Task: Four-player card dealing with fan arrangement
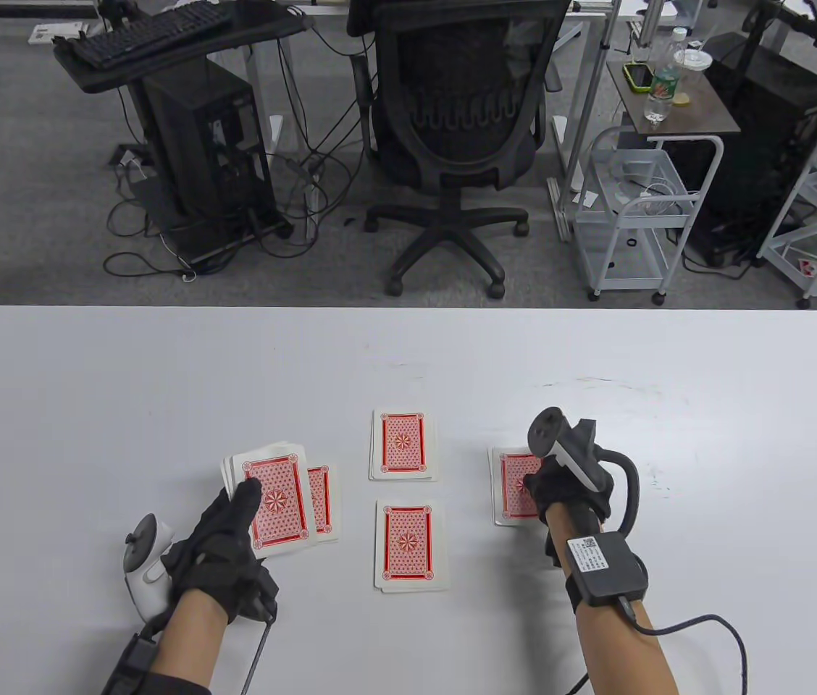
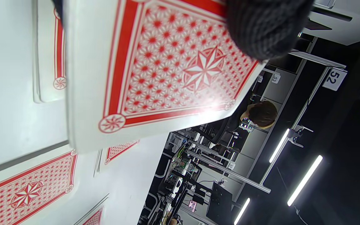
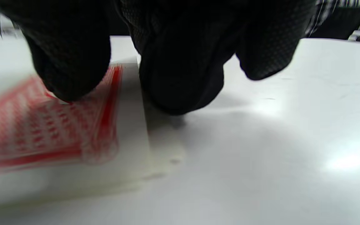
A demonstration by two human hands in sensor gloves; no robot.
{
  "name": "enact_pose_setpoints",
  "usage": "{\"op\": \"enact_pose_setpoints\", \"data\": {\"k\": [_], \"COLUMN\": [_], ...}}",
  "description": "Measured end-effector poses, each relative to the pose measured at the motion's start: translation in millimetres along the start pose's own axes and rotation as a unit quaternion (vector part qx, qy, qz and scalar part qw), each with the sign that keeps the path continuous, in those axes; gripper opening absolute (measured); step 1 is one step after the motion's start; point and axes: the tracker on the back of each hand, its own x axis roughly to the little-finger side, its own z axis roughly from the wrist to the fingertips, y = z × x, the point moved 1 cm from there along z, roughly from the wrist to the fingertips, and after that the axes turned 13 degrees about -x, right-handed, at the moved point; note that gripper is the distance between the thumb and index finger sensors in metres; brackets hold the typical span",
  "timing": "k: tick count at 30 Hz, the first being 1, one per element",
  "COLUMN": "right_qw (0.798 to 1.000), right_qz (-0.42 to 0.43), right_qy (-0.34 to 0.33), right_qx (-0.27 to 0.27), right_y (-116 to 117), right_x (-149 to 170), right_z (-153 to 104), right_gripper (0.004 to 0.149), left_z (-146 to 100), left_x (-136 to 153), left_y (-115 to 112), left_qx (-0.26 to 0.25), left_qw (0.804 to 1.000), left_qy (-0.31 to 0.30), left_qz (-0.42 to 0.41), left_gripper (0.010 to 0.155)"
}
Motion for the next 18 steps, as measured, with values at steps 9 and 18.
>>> {"op": "enact_pose_setpoints", "data": {"k": [9,18], "right_qw": [0.978,0.847], "right_qz": [0.150,0.328], "right_qy": [-0.144,-0.409], "right_qx": [0.012,-0.084], "right_y": [-36,0], "right_x": [-25,-127], "right_z": [-64,-125], "right_gripper": [0.071,0.064], "left_z": [-1,-7], "left_x": [-2,3], "left_y": [-1,-17], "left_qx": [0.004,0.027], "left_qw": [1.000,1.000], "left_qy": [-0.005,-0.008], "left_qz": [-0.008,0.014], "left_gripper": [0.047,0.047]}}
